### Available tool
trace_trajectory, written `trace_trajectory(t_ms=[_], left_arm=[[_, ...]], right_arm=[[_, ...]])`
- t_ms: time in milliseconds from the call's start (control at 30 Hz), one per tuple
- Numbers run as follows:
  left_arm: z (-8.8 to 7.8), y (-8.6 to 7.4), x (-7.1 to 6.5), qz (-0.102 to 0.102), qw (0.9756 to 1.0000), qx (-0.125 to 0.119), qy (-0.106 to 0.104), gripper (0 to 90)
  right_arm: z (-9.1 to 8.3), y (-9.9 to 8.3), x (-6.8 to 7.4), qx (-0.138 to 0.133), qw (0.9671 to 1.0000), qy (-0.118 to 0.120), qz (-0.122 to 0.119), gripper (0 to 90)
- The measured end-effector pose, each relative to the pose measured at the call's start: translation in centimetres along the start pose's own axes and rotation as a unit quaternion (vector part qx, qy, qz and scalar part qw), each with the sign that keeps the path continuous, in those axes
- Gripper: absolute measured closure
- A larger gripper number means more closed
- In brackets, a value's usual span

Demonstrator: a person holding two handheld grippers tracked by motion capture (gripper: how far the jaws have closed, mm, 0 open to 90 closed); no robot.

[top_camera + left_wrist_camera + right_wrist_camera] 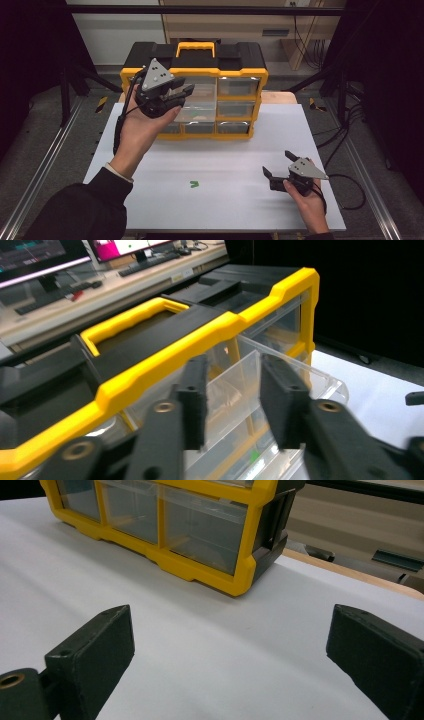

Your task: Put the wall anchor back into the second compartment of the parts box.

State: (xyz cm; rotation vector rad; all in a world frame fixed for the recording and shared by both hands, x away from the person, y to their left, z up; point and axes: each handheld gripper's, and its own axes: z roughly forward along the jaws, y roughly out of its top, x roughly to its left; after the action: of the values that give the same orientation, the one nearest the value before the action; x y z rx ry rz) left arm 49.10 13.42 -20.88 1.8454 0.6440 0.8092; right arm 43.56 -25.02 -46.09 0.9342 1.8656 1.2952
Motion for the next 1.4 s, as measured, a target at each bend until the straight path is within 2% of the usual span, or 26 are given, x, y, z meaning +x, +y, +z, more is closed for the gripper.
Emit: trace_trajectory(t_ms=[67,100,133,167,233,300,333,500,600,700,867,933,1000,1033,1167,1300,1333,1400], left_arm=[[-0.2,0.1,-0.1,0.002,1.0000,-0.004,0.002,54.3],[-0.5,0.1,-0.3,0.003,1.0000,-0.009,0.004,54.3],[-0.8,0.1,-0.5,0.004,0.9999,-0.014,0.002,49.1],[-1.1,0.1,-0.7,0.007,0.9998,-0.017,0.001,49.1],[-2.1,-0.5,-1.7,0.019,0.9994,-0.027,-0.009,43.1],[-2.5,-0.9,-2.2,0.027,0.9991,-0.031,-0.010,42.0],[-3.1,-1.7,-2.9,0.039,0.9987,-0.028,-0.017,39.8],[-3.8,-3.0,-4.1,0.038,0.9984,-0.023,-0.036,34.5],[-4.0,-4.1,-5.0,0.034,0.9964,-0.028,-0.073,33.6],[-4.0,-5.1,-5.7,0.027,0.9954,-0.026,-0.087,29.8],[-3.6,-6.6,-6.7,0.032,0.9939,-0.011,-0.105,25.2],[-3.3,-7.7,-7.3,0.033,0.9920,0.000,-0.122,24.0],[-3.1,-8.5,-7.6,0.033,0.9910,0.005,-0.129,23.0],[-3.1,-8.5,-7.6,0.033,0.9910,0.005,-0.129,22.9],[-2.6,-10.2,-8.1,0.024,0.9894,0.013,-0.142,20.3],[-2.3,-11.3,-8.3,0.020,0.9892,0.022,-0.143,19.1],[-2.1,-11.9,-8.3,0.014,0.9890,0.030,-0.144,18.3],[-2.0,-12.2,-8.3,0.009,0.9887,0.033,-0.146,17.4]], right_arm=[[0.0,0.0,0.0,0.000,1.0000,0.001,-0.001,5.3],[0.0,0.0,0.0,0.000,1.0000,0.001,-0.001,5.3],[0.0,0.0,0.0,0.000,1.0000,0.000,-0.001,5.3],[0.0,0.0,0.0,0.000,1.0000,0.000,-0.001,5.3],[0.0,0.0,0.0,-0.001,1.0000,0.000,0.000,5.3],[0.0,0.0,0.0,-0.002,1.0000,0.000,0.000,5.3],[0.0,0.0,0.0,-0.002,1.0000,0.001,0.001,5.3],[0.1,0.0,0.1,0.003,1.0000,0.002,-0.003,5.3],[0.0,0.0,0.2,0.003,1.0000,0.000,-0.004,5.3],[0.0,0.0,0.2,0.004,1.0000,-0.001,-0.003,5.3],[0.0,0.0,0.2,0.004,1.0000,0.001,-0.003,5.2],[0.0,0.0,0.2,0.004,1.0000,0.000,-0.004,5.2],[0.0,0.0,0.2,0.005,1.0000,0.000,-0.003,5.3],[0.0,0.0,0.2,0.005,1.0000,0.000,-0.003,5.2],[0.1,-0.1,0.3,0.008,1.0000,0.000,-0.004,5.2],[0.2,0.0,0.3,0.008,0.9999,0.001,-0.009,5.2],[0.1,0.0,0.4,0.007,0.9999,0.002,-0.009,5.2],[0.1,0.0,0.4,0.008,0.9999,0.001,-0.009,5.2]])
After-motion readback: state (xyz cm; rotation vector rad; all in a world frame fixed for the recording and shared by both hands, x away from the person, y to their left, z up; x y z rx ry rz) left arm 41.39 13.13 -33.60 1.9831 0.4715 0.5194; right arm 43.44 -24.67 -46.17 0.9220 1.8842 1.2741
